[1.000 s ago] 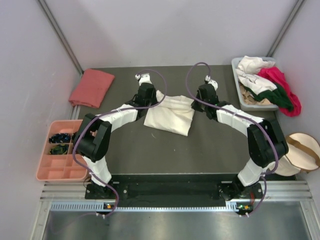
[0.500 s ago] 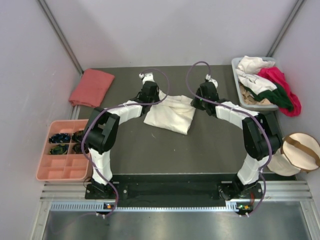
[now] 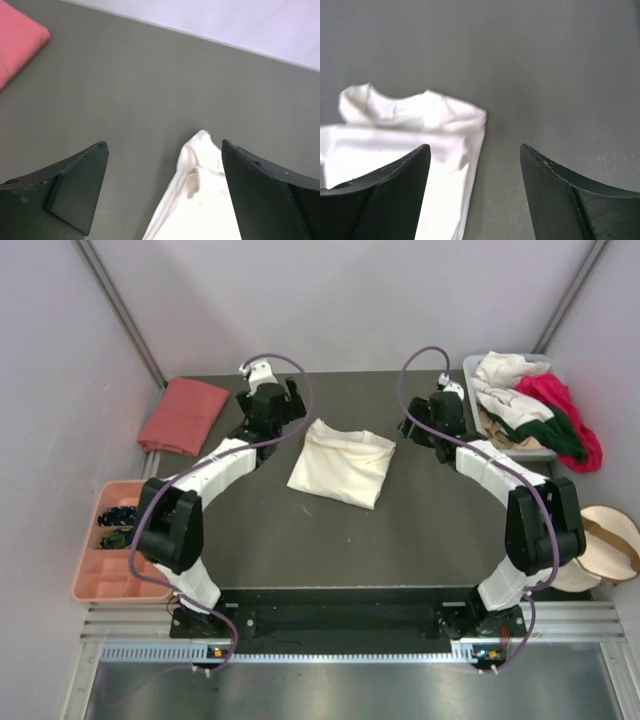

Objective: Fold and stack the t-shirts
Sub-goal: Fold the long partially folded tshirt into a neat square, then smooth out wrinkles on the folded tshirt

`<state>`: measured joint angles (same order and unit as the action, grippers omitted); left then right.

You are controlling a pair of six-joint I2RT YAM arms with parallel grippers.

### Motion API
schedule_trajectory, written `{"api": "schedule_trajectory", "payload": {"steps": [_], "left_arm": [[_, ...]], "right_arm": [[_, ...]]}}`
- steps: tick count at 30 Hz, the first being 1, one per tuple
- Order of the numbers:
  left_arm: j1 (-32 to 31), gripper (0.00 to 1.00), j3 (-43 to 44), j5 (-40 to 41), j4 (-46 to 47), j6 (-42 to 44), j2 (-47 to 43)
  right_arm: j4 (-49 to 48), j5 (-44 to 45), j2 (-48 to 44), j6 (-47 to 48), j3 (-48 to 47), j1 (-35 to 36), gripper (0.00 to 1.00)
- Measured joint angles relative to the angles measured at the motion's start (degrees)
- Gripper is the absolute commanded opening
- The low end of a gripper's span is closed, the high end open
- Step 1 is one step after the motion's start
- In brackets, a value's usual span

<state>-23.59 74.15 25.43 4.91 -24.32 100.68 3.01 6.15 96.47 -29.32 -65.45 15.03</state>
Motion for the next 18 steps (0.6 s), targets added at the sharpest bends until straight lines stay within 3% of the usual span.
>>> {"api": "schedule_trajectory", "payload": {"steps": [9,18], "left_arm": [[-0.9,0.99,-16.4,-4.3,0.2,-4.3,-16.3],[-1.4,0.99,-29.9,-8.5,-0.4,-9.6,-26.2]], "right_arm": [[2.9,-8.0,-9.9,2.4,2.3,7.5,0.76],[2.9,-21.0,0.5,2.2,-1.9,11.1,0.78]]}}
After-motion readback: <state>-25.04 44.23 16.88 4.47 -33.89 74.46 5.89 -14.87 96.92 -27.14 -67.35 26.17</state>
